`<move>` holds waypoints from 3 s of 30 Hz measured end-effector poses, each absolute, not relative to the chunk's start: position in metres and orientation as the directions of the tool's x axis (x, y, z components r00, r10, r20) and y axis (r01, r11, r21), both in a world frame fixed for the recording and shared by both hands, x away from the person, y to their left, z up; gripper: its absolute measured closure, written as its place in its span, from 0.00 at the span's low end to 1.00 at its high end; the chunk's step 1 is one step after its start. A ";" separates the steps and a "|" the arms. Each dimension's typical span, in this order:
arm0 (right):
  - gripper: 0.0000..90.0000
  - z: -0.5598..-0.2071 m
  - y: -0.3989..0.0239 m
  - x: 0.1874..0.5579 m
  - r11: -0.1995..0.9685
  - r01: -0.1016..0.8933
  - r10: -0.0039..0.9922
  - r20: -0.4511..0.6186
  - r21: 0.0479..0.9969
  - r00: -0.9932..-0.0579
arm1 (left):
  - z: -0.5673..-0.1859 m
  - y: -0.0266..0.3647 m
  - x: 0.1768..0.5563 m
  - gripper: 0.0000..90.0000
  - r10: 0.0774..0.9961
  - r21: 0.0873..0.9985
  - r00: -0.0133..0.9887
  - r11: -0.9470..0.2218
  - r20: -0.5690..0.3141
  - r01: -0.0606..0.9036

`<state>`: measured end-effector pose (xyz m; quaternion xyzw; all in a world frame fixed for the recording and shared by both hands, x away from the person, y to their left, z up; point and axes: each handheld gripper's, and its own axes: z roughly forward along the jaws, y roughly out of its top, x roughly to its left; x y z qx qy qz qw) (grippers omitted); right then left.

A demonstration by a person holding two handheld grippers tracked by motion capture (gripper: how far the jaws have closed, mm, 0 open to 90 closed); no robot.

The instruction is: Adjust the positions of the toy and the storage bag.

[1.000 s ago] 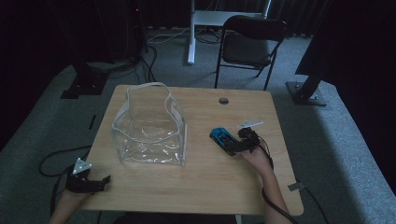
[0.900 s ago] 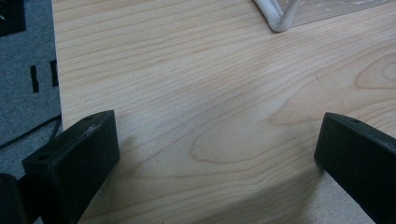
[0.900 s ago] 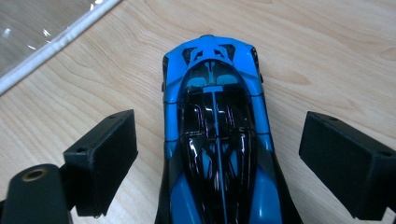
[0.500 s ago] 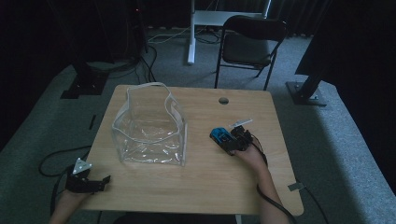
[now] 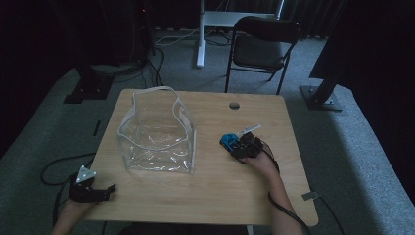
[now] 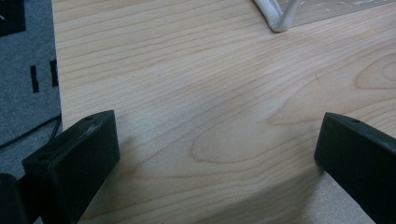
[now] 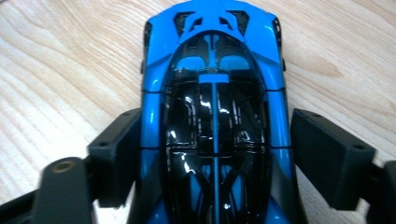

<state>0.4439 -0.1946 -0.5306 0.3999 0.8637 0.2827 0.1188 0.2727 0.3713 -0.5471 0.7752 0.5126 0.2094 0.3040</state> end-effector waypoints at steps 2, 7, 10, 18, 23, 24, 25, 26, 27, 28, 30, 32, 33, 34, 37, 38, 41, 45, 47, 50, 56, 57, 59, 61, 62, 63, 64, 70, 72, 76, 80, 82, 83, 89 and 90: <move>0.28 -0.530 -0.193 0.443 0.526 0.622 0.757 0.014 0.580 -0.654 | -0.547 0.371 0.273 0.00 0.922 0.686 0.387 -0.290 0.013 0.667; 0.28 -0.529 -0.192 0.442 0.517 0.631 0.763 0.022 0.578 -0.645 | -0.547 0.371 0.273 0.00 0.922 0.686 0.387 -0.289 0.013 0.668; 0.28 -0.528 -0.193 0.441 0.509 0.634 0.763 0.035 0.583 -0.645 | -0.547 0.371 0.273 0.00 0.922 0.686 0.387 -0.290 0.013 0.668; 0.30 -0.515 -0.194 0.433 0.532 0.611 0.728 0.053 0.586 -0.684 | -0.547 0.371 0.273 0.00 0.922 0.686 0.387 -0.290 0.013 0.667; 0.30 -0.508 -0.195 0.426 0.521 0.591 0.726 0.044 0.615 -0.686 | -0.547 0.371 0.273 0.00 0.922 0.686 0.387 -0.290 0.013 0.667; 0.30 -0.508 -0.195 0.426 0.521 0.591 0.726 0.044 0.615 -0.686 | -0.547 0.371 0.273 0.00 0.922 0.686 0.387 -0.290 0.013 0.667; 0.30 -0.506 -0.196 0.425 0.526 0.592 0.719 0.053 0.610 -0.693 | -0.547 0.371 0.273 0.00 0.922 0.686 0.387 -0.289 0.013 0.667; 0.30 -0.503 -0.197 0.421 0.529 0.586 0.722 0.037 0.615 -0.691 | -0.547 0.371 0.273 0.00 0.922 0.686 0.387 -0.290 0.013 0.667; 0.30 -0.502 -0.198 0.419 0.536 0.579 0.716 0.033 0.614 -0.697 | -0.547 0.371 0.273 0.00 0.922 0.686 0.387 -0.290 0.013 0.668; 0.30 -0.500 -0.199 0.416 0.537 0.575 0.722 0.017 0.617 -0.692 | -0.547 0.371 0.273 0.00 0.922 0.686 0.386 -0.290 0.013 0.668; 0.30 -0.497 -0.202 0.410 0.543 0.572 0.712 0.023 0.615 -0.702 | -0.547 0.371 0.273 0.00 0.922 0.686 0.387 -0.290 0.013 0.668; 0.30 -0.494 -0.206 0.404 0.536 0.568 0.706 0.037 0.624 -0.707 | -0.547 0.371 0.273 0.00 0.922 0.686 0.387 -0.290 0.013 0.668; 0.30 -0.493 -0.208 0.400 0.535 0.564 0.705 0.035 0.629 -0.708 | -0.547 0.371 0.273 0.00 0.922 0.686 0.387 -0.290 0.013 0.668; 0.30 -0.491 -0.210 0.395 0.533 0.562 0.707 0.031 0.633 -0.706 | -0.547 0.371 0.273 0.00 0.922 0.686 0.387 -0.289 0.013 0.668; 0.30 -0.488 -0.217 0.383 0.538 0.549 0.698 0.027 0.639 -0.715 | -0.547 0.371 0.273 0.00 0.922 0.686 0.387 -0.290 0.013 0.667; 0.30 -0.487 -0.219 0.378 0.544 0.549 0.690 0.034 0.635 -0.723 | -0.547 0.371 0.273 0.00 0.922 0.686 0.387 -0.290 0.013 0.667; 0.30 -0.485 -0.224 0.365 0.560 0.541 0.686 0.016 0.628 -0.727 | -0.547 0.371 0.273 0.00 0.922 0.686 0.387 -0.290 0.013 0.668; 0.30 -0.484 -0.231 0.346 0.565 0.526 0.681 0.001 0.635 -0.732 | -0.547 0.371 0.273 0.00 0.922 0.686 0.387 -0.290 0.013 0.668; 0.30 -0.484 -0.234 0.336 0.564 0.523 0.673 0.012 0.639 -0.740 | -0.547 0.371 0.273 0.00 0.922 0.686 0.387 -0.290 0.013 0.668; 0.30 -0.485 -0.238 0.321 0.570 0.518 0.669 0.005 0.638 -0.743 | -0.547 0.371 0.273 0.00 0.922 0.686 0.387 -0.290 0.013 0.667; 0.30 -0.490 -0.242 0.296 0.589 0.516 0.652 0.012 0.622 -0.758 | -0.547 0.371 0.273 0.00 0.923 0.686 0.385 -0.289 0.013 0.668; 0.30 -0.492 -0.243 0.292 0.592 0.521 0.652 0.014 0.615 -0.758 | -0.547 0.371 0.273 0.00 0.923 0.686 0.385 -0.289 0.013 0.668; 0.30 -0.495 -0.244 0.285 0.602 0.521 0.648 0.010 0.605 -0.761 | -0.547 0.371 0.273 0.00 0.923 0.686 0.385 -0.289 0.013 0.668; 0.30 -0.498 -0.247 0.280 0.599 0.528 0.653 0.014 0.602 -0.757 | -0.547 0.371 0.273 0.00 0.923 0.686 0.386 -0.289 0.013 0.668; 0.30 -0.499 -0.247 0.278 0.598 0.531 0.655 0.016 0.600 -0.756 | -0.547 0.371 0.273 0.00 0.923 0.686 0.386 -0.289 0.013 0.668; 0.30 -0.501 -0.248 0.275 0.598 0.532 0.654 0.019 0.600 -0.756 | -0.547 0.371 0.273 0.00 0.923 0.686 0.385 -0.289 0.013 0.668; 0.30 -0.502 -0.248 0.273 0.597 0.534 0.655 0.021 0.598 -0.755 | -0.547 0.371 0.273 0.00 0.923 0.686 0.386 -0.289 0.013 0.668; 0.30 -0.513 -0.250 0.261 0.605 0.540 0.653 0.024 0.586 -0.757 | -0.547 0.371 0.273 0.00 0.923 0.685 0.386 -0.290 0.014 0.669; 0.30 -0.515 -0.251 0.259 0.604 0.539 0.648 0.032 0.587 -0.761 | -0.547 0.371 0.273 0.00 0.923 0.685 0.385 -0.290 0.014 0.669; 0.30 -0.519 -0.251 0.255 0.621 0.536 0.655 -0.003 0.572 -0.756 | -0.547 0.371 0.273 0.00 0.923 0.685 0.384 -0.289 0.014 0.669; 0.29 -0.524 -0.253 0.254 0.606 0.544 0.654 0.025 0.581 -0.756 | -0.547 0.372 0.273 0.00 0.923 0.684 0.384 -0.290 0.016 0.669; 0.29 -0.525 -0.255 0.253 0.601 0.544 0.655 0.029 0.585 -0.755 | -0.547 0.372 0.273 0.00 0.924 0.685 0.381 -0.287 0.015 0.669; 0.29 -0.525 -0.255 0.253 0.598 0.544 0.655 0.031 0.588 -0.755 | -0.547 0.372 0.273 0.00 0.925 0.685 0.380 -0.287 0.015 0.669; 0.26 -0.530 -0.259 0.252 0.578 0.576 0.671 0.064 0.578 -0.739 | -0.547 0.372 0.273 0.00 0.925 0.685 0.379 -0.285 0.015 0.670; 0.25 -0.529 -0.260 0.252 0.574 0.580 0.673 0.070 0.578 -0.736 | -0.547 0.372 0.273 0.00 0.925 0.686 0.379 -0.285 0.014 0.670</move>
